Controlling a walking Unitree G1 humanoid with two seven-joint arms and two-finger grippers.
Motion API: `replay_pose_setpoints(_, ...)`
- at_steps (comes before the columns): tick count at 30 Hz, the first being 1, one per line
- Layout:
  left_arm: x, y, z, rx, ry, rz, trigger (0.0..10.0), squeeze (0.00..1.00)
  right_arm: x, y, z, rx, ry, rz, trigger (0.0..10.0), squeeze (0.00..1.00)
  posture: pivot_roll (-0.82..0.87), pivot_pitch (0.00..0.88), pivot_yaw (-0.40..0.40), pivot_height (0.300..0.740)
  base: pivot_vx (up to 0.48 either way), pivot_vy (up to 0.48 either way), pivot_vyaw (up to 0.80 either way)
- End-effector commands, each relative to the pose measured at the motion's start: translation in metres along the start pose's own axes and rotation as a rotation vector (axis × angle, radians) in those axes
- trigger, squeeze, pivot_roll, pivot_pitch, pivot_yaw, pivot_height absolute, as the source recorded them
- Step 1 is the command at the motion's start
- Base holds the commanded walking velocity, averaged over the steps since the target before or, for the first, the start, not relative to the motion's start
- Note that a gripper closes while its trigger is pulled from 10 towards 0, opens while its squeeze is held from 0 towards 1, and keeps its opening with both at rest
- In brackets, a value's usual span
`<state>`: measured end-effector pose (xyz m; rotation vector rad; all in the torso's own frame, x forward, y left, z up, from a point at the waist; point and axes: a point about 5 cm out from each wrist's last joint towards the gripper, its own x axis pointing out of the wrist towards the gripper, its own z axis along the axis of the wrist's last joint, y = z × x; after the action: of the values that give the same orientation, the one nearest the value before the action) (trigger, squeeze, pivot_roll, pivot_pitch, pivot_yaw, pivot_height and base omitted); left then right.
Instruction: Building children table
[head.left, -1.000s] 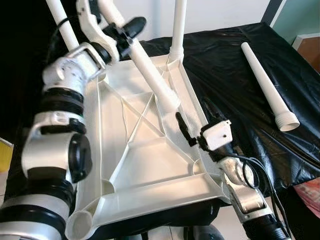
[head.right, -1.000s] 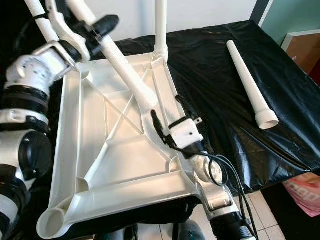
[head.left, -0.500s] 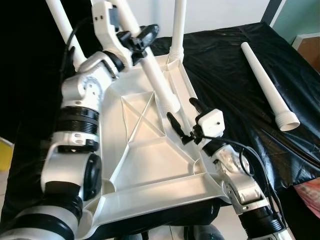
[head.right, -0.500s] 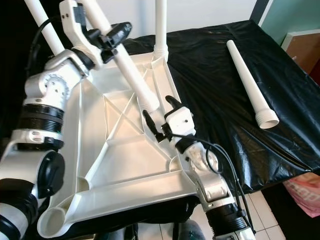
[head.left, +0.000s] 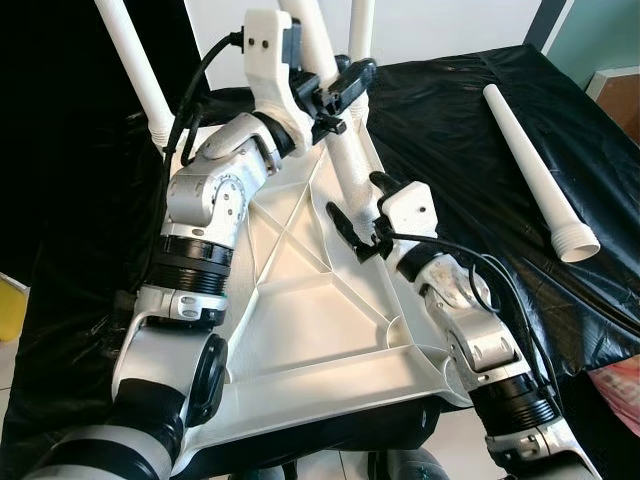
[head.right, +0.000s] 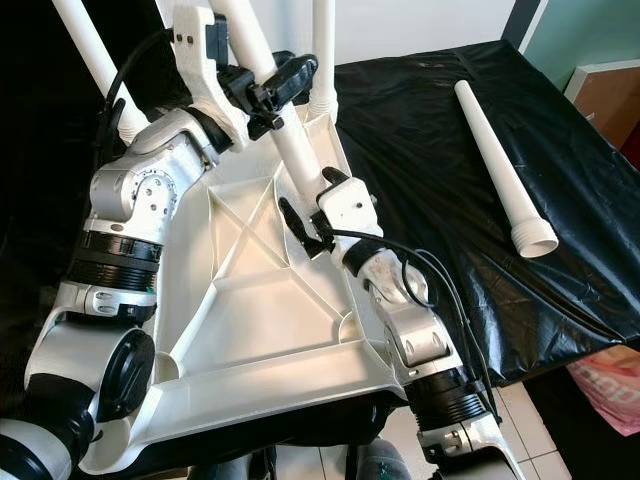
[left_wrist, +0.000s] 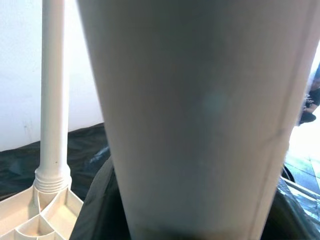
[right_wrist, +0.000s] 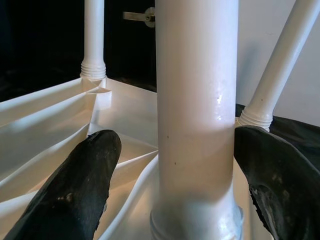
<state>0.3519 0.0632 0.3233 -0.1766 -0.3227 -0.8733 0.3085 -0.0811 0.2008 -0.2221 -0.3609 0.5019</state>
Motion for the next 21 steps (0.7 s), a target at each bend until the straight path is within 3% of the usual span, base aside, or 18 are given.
replay_pose_setpoints(1,0.002,-0.011,-0.003,0.005,0.006,-0.025,10.0,0.0,0.003,-0.002,-0.005,0.015,0.049,-0.028,10.0,0.0,-0.03,0.104,0.003,0.74,0.0,0.0,0.0)
replay_pose_setpoints(8,0.005,-0.03,-0.008,-0.003,-0.001,-0.052,10.0,0.0,0.013,-0.005,-0.006,0.012,0.107,-0.059,10.0,0.0,-0.02,0.092,-0.002,0.74,0.0,0.0,0.0)
replay_pose_setpoints(13,0.007,-0.044,-0.016,0.047,0.027,-0.093,10.0,0.0,0.016,-0.009,-0.003,-0.026,0.128,-0.043,10.0,0.0,-0.03,0.087,-0.004,0.74,0.0,0.0,0.0)
replay_pose_setpoints(18,0.007,-0.045,-0.017,0.054,0.033,-0.089,10.0,0.0,0.017,-0.01,-0.003,-0.041,0.137,-0.037,10.0,0.0,-0.03,0.088,-0.005,0.74,0.0,0.0,0.0)
replay_pose_setpoints(19,0.007,-0.047,-0.017,0.055,0.033,-0.089,10.0,0.0,0.017,-0.01,-0.002,-0.042,0.14,-0.038,6.2,0.0,-0.03,0.088,-0.005,0.74,0.0,0.0,0.0)
replay_pose_setpoints(20,0.007,-0.047,-0.017,0.055,0.033,-0.089,10.0,0.0,0.017,-0.01,-0.002,-0.042,0.14,-0.038,6.2,0.0,-0.03,0.088,-0.005,0.74,0.0,0.0,0.0)
replay_pose_setpoints(21,0.007,-0.048,-0.018,0.056,0.033,-0.089,10.0,0.0,0.016,-0.01,-0.003,-0.037,0.146,-0.041,2.4,0.0,-0.04,0.089,-0.005,0.74,0.0,0.0,0.0)
